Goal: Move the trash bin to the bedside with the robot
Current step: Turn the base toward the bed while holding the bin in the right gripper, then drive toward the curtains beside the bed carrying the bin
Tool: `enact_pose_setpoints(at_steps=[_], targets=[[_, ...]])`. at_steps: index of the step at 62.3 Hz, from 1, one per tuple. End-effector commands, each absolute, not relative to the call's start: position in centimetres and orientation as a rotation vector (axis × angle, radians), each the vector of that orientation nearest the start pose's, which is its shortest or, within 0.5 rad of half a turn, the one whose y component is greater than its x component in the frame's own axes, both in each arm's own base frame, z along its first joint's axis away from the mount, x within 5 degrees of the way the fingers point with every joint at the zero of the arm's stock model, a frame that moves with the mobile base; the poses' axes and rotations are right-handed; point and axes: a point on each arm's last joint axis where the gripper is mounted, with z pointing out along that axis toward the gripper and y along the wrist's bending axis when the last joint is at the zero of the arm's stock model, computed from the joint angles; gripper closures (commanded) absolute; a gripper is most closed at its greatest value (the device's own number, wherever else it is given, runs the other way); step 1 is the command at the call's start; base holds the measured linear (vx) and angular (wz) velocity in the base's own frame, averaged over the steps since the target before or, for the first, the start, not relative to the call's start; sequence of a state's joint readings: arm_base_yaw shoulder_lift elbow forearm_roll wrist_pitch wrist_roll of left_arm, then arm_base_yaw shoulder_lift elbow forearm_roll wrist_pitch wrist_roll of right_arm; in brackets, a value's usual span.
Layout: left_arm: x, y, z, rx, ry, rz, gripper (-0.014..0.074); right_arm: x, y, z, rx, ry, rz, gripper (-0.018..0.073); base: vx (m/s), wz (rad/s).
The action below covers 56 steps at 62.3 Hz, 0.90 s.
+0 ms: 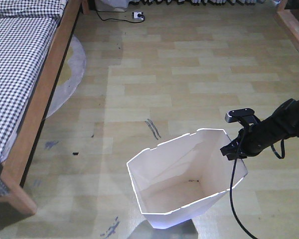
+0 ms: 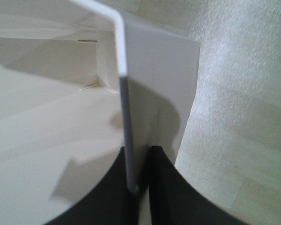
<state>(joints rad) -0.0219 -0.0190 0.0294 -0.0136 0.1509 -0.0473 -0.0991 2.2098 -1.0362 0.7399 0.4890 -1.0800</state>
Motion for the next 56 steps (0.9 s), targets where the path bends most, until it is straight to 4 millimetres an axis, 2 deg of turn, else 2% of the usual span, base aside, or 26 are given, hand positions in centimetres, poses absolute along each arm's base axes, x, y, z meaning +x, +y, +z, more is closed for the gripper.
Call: enact_pose_setpoints(at_steps=[1,56], targets=[[5.66,-0.17,18.88,-0.036,1.585,-0.08,0.0602,35.62,-0.12,6.16,-0.395,2.817,0.507,0.0565,0.44,-0.04],[5.66,-0.17,18.88,-0.036,1.585,-0.08,0.0602,35.59,-0.1,6.16,-0.396,2.818,0.511,0.0565,0.45,-0.01]])
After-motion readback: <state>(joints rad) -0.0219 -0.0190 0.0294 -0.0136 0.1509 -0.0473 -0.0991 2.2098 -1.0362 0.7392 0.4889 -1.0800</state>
